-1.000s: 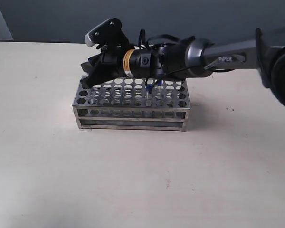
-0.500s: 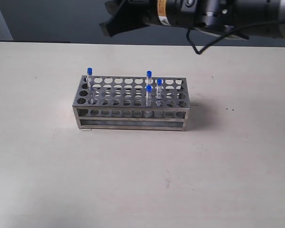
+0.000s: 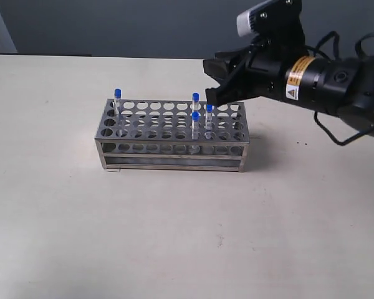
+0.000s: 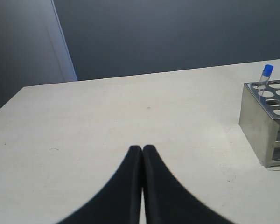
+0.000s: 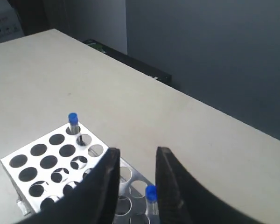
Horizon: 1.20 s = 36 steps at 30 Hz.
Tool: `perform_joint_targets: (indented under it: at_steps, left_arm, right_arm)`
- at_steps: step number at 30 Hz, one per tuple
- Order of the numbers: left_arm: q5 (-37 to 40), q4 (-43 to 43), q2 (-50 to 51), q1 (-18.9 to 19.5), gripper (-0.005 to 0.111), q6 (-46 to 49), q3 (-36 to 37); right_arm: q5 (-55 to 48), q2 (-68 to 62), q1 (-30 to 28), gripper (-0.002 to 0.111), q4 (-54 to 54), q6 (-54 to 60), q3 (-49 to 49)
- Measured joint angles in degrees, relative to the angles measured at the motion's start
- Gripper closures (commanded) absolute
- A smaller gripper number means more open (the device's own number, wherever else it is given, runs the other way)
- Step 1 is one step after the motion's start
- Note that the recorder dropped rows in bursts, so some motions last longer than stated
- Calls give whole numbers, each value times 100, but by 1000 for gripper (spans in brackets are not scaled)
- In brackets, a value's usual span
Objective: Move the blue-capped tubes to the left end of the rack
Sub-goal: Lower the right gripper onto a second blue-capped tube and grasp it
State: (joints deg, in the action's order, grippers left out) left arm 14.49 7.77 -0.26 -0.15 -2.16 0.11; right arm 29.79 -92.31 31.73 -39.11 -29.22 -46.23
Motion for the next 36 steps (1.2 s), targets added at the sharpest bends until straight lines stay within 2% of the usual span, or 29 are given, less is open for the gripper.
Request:
perform_joint_targets:
  at_steps: [5,9,14,21,36]
  left_arm:
    - [0,0,0,0,106,0,0]
    - [0,0,0,0,106,0,0]
    - [0,0,0,0,106,0,0]
    - [0,0,0,0,106,0,0]
    - [0,0,0,0,106,0,0]
  right_arm:
    - [837,-370,-10,81,899,942,459]
    - [1190,-813,-10,80,1236,1258,527]
    - [1574,-1220,-10,63,1682,1365,548]
    - [1755,-1573,-10,64,2093,1578,537]
    - [1796,-2249,-10,64,2131,1654,14]
